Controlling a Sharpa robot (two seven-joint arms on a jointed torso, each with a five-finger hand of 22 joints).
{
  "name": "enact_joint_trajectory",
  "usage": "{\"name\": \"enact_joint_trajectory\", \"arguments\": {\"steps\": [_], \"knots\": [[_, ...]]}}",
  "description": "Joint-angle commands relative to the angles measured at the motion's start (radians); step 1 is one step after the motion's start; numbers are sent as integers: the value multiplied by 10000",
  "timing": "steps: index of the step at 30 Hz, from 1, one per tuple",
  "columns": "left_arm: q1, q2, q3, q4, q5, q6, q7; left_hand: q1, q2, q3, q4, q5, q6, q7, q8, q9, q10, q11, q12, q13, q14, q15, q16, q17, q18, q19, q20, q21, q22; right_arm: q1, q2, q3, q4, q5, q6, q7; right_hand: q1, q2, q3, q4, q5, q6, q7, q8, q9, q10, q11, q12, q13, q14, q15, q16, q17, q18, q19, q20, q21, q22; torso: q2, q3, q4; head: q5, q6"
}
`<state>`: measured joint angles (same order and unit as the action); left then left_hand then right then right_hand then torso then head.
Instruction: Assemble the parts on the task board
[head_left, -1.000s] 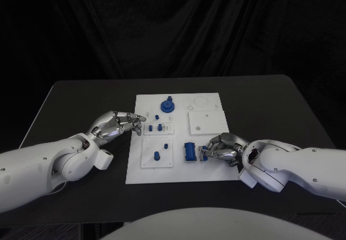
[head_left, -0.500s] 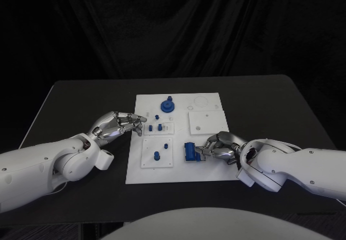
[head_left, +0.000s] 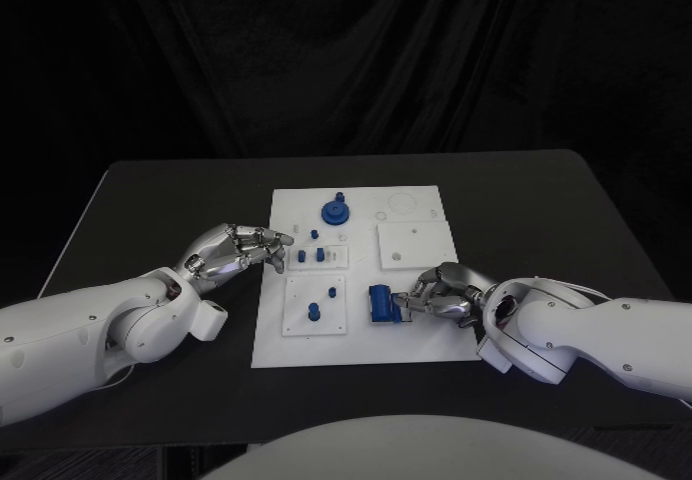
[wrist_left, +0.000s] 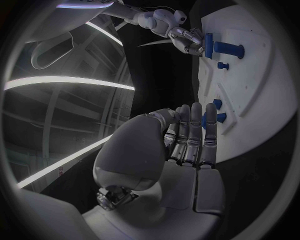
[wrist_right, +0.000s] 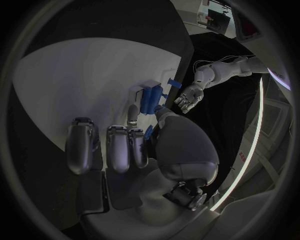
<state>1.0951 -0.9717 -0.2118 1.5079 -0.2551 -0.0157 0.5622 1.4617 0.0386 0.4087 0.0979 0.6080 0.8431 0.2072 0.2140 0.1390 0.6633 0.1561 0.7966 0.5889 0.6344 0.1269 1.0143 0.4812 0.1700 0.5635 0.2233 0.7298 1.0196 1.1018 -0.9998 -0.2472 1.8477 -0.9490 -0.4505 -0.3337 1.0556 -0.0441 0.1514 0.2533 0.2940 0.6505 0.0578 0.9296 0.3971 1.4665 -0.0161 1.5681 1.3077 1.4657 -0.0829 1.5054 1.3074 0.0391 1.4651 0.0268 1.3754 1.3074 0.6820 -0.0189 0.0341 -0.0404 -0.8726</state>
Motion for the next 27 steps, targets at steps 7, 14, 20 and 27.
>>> {"name": "enact_joint_trajectory", "arguments": {"steps": [7,14,20,27], "knots": [[-26,-15,7,14,55,99,98,100,28,-21,52,58,-73,1,44,-13,9,66,-39,-9,-62,-27,-8,-8,16,-48,-2,-35,-8,-26,-155,-1,198,-1315,-530,1027,1328,-93,221,-804,1740,-744,165,-227,-53,1043,122,27,2631,748,90,-31,971,116,423,26,-32,1943,-3,-1,-1,24,0],[-30,-48,7,32,55,68,108,100,28,-21,52,58,-73,1,44,-13,9,66,-39,-9,-62,-27,-8,-8,16,-48,-2,-35,-8,-25,-497,-3,460,-2507,-1106,2045,2020,-316,239,-1364,1560,-1635,602,-988,-633,1043,491,27,2631,768,421,46,1130,85,433,326,61,1984,2,3,-3,74,0],[-33,-70,7,42,55,45,106,100,28,-21,52,58,-73,1,44,-13,9,66,-39,-9,-62,-27,-8,-8,16,-48,-2,-35,-8,-50,-782,-6,665,-3520,-1271,2223,2181,-481,-95,-1387,205,-2062,609,-1319,-1001,1043,378,27,2631,753,356,37,1110,108,382,336,16,1973,-9,0,1,72,0],[-35,-61,7,40,55,45,95,100,28,-21,52,58,-73,1,44,-13,9,66,-39,-9,-62,-27,-8,-8,16,-48,-2,-35,-8,-223,-762,-7,636,-4149,-1316,2203,2550,-623,-631,-1046,-650,-2787,544,-2423,-1938,503,281,-250,1991,681,263,-138,768,144,305,252,-169,1916,-11,-2,5,56,0]]}}
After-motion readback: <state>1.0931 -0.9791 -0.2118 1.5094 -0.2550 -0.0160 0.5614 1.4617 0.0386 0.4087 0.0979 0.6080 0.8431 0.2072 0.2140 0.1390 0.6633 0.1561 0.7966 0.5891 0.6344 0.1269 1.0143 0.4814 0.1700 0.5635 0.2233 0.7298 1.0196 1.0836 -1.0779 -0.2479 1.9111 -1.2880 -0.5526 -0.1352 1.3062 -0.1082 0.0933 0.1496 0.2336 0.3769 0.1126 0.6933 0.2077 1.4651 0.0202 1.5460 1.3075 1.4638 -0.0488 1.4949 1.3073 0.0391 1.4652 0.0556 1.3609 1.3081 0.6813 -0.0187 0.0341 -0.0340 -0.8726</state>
